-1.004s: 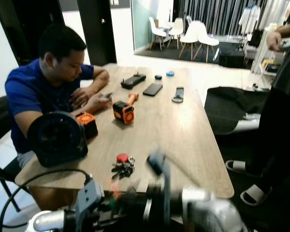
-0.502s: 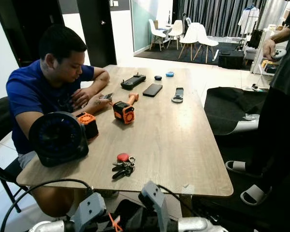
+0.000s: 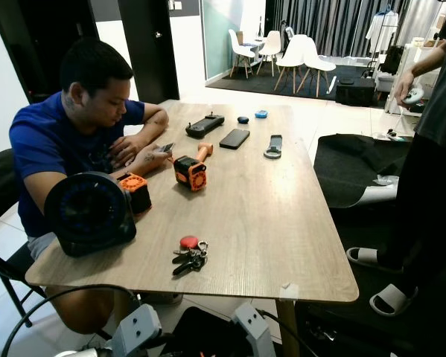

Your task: Hang keys on a hook

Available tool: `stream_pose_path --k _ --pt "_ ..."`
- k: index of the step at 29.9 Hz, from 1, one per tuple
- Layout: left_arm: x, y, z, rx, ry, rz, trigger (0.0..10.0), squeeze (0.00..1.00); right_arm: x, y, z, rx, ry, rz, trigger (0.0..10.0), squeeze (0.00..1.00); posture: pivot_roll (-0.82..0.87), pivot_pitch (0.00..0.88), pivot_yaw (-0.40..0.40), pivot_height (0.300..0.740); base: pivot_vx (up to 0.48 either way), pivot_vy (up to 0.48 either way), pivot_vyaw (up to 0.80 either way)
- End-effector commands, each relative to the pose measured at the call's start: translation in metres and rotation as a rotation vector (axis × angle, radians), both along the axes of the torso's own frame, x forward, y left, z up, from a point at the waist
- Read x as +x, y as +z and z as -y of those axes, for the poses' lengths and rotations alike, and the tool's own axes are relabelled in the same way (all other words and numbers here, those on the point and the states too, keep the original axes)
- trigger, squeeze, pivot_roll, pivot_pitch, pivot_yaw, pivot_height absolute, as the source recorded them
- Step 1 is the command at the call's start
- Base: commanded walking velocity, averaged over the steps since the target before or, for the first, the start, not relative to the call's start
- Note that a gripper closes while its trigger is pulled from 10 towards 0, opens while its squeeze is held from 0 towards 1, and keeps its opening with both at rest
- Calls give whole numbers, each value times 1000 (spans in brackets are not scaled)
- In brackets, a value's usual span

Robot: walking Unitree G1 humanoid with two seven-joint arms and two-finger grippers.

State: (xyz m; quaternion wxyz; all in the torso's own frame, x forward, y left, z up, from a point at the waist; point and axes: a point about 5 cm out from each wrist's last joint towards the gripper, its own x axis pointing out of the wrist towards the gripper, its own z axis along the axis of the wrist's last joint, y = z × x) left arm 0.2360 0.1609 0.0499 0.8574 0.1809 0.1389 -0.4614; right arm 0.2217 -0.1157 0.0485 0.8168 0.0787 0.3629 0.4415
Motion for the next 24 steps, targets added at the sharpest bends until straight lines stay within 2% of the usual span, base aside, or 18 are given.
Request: stream_pose_path --k 1,5,9,10,14,18,20,22,24 --pt "-3 -8 2 9 15 -10 10000 0 0 -10 9 -40 -68 -13 10000 0 48 74 33 740 0 0 0" --pt "-4 -15 1 27 42 -18 10000 0 -5 -30 21 -87 -161 -60 10000 0 45 75 37 740 0 0 0" --pt "-6 -18 0 34 47 -23 10000 0 -8 -42 26 -113 -209 -88 10000 0 45 74 37 740 0 0 0" --pt "-7 -22 -1 43 59 -27 10000 0 -12 -57 33 -151 -286 -119 10000 0 45 75 38 740 0 0 0" --pt "-7 -26 -2 54 75 -29 10000 0 -17 -70 38 -182 -351 -151 10000 0 45 75 40 740 0 0 0" --pt "-8 -37 -8 113 140 -46 10000 0 -26 -88 46 -225 -443 -197 10000 0 45 75 40 740 0 0 0" --pt "-6 -43 -12 139 213 -49 10000 0 -30 -96 51 -246 -508 -212 10000 0 45 75 40 740 0 0 0" --pt "-2 -50 -14 129 338 -66 10000 0 -35 -107 61 -271 -640 -231 10000 0 45 74 39 740 0 0 0" --pt "-1 -55 -12 108 404 -87 10000 0 -42 -115 71 -317 -751 -252 10000 0 44 72 40 740 0 0 0"
